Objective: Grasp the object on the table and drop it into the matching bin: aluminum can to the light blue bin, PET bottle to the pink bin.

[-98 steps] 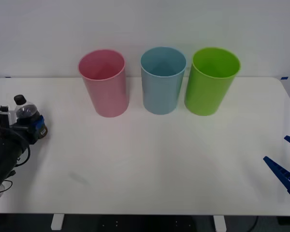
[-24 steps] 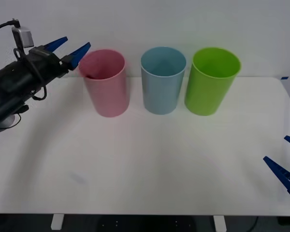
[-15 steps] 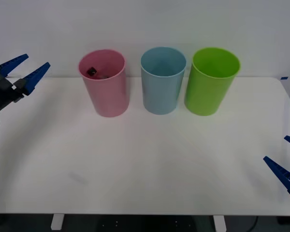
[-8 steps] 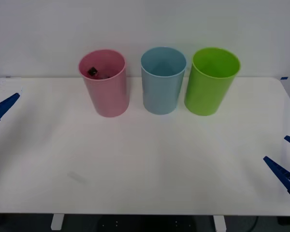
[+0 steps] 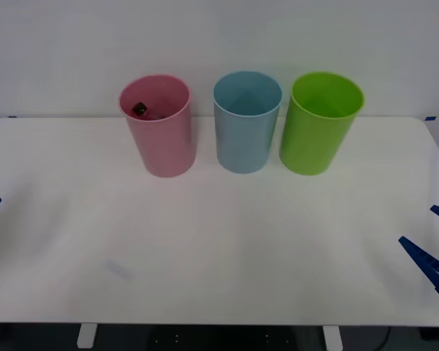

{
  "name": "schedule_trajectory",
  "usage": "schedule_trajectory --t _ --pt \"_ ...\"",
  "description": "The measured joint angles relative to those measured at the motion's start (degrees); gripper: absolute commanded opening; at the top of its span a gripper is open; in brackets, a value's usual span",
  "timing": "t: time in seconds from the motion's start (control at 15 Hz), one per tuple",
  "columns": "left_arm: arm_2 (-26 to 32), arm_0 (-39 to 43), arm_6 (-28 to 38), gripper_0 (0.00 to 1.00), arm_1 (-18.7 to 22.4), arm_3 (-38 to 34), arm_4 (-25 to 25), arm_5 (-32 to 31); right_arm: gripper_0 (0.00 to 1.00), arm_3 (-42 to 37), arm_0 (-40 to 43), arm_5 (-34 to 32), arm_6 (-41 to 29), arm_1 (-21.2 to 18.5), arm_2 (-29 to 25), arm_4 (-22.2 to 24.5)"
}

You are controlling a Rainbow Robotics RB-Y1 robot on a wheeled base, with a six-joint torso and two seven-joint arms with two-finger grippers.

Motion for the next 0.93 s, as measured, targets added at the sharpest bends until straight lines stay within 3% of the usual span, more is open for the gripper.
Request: schedule_trajectory --t 0.47,0.93 --pt "0.96 9.16 -4.94 1.00 0.00 0.00 2.73 -1.91 1.00 0.00 0.00 0.00 0.00 0.00 0.00 0.00" --pt "0.78 11.51 -4.80 1.00 0.00 0.00 3.76 -2.37 1.00 0.00 0.00 0.00 0.00 0.00 0.00 0.00"
